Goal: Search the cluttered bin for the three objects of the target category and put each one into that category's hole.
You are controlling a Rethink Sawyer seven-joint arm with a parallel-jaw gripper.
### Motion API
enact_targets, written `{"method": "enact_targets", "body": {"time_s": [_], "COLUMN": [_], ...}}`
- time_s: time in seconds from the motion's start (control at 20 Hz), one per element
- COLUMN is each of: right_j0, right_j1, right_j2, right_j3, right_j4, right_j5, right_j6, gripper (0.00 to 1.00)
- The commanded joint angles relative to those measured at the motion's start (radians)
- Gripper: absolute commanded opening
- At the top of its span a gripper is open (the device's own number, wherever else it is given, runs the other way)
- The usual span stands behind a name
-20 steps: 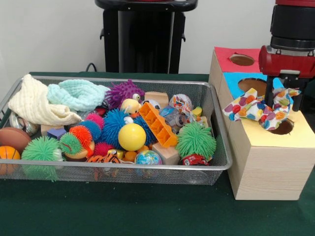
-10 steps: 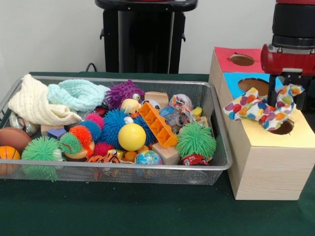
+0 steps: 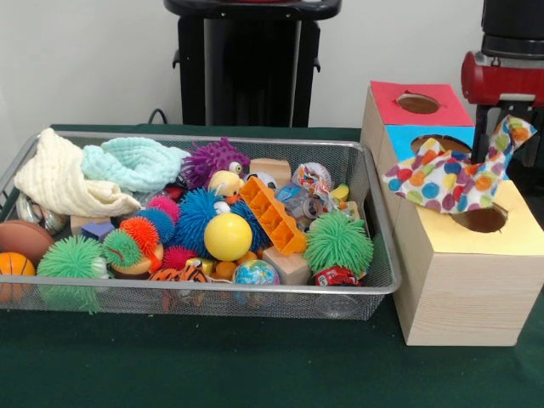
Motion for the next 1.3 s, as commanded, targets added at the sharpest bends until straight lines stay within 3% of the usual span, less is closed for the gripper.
{"method": "enact_targets", "body": {"time_s": [0.05,0.85,0.9,1.05,1.2,1.3], "right_j0": [-0.010,-0.039,-0.036,0.031,0.032,0.011], "right_j1": [0.001,0.016,0.018,0.021,0.022,0.027], "right_j2": [0.035,0.058,0.053,-0.059,-0.076,-0.043], "right_j3": [0.056,0.037,0.026,-0.054,-0.066,-0.028], "right_j4": [0.016,0.006,0.000,-0.063,-0.078,-0.046], "right_j5": [0.112,0.069,0.084,0.199,0.234,0.211], "right_j6": [0.173,0.140,0.135,0.146,0.131,0.148], "gripper": [1.00,1.00,1.00,1.00,1.00,1.00]}}
